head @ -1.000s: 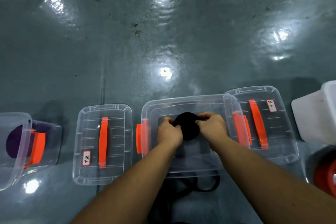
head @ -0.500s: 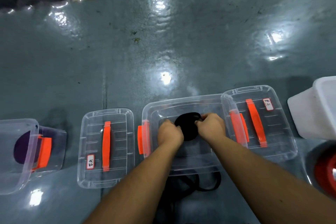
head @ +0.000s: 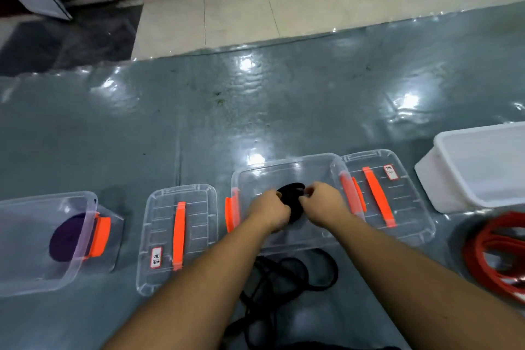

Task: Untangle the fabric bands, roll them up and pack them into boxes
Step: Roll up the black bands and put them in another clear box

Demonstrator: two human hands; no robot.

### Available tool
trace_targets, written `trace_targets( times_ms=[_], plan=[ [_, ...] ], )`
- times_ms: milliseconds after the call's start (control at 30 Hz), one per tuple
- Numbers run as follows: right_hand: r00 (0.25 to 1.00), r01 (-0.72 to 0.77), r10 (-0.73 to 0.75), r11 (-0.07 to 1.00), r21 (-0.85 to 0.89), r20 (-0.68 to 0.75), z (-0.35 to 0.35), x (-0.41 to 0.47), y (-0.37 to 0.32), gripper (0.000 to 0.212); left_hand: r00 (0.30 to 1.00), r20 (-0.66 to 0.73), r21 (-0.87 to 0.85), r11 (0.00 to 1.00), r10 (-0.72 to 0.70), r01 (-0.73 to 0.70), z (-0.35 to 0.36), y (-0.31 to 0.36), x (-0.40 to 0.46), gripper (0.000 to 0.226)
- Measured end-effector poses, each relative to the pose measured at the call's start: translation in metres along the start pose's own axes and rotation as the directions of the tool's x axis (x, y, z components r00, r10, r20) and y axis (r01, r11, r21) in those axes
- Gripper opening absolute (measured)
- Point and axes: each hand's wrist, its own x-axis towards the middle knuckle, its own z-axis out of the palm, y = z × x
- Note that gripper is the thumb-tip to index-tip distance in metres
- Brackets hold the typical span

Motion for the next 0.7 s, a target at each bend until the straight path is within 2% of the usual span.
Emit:
trace_targets(
  times_ms=[67, 267, 433, 567, 700],
  plan=[
    [0.999, 0.033, -0.034, 0.999, -0.025, -0.036, -0.005, -0.015, 0.002, 0.026, 0.998, -0.035, 0.015, 0.999, 0.051, -0.051, -0.004, 0.001, -0.017, 0.044],
    [0.983, 0.122, -0.127, 0.991, -0.046, -0.131, -0.016, -0.058, 0.01, 0.024, 0.963, -0.16, 0.139, 0.971, 0.216, -0.195, 0.001, -0.007, -0.061, 0.039],
    [0.964, 0.231, -0.234, 0.972, -0.04, -0.124, -0.02, -0.087, 0.013, 0.022, 0.928, -0.184, 0.243, 0.93, 0.323, -0.276, 0.011, -0.013, -0.108, 0.03],
    [0.938, 0.339, -0.338, 0.941, -0.004, -0.082, -0.015, -0.111, 0.025, 0.025, 0.931, -0.234, 0.291, 0.934, 0.28, -0.207, 0.025, -0.035, -0.136, 0.033],
    [0.934, 0.352, -0.352, 0.936, 0.012, 0.057, 0.003, -0.133, 0.054, 0.021, 0.956, -0.212, 0.315, 0.94, 0.201, -0.128, 0.047, -0.071, -0.156, 0.028]
  ],
)
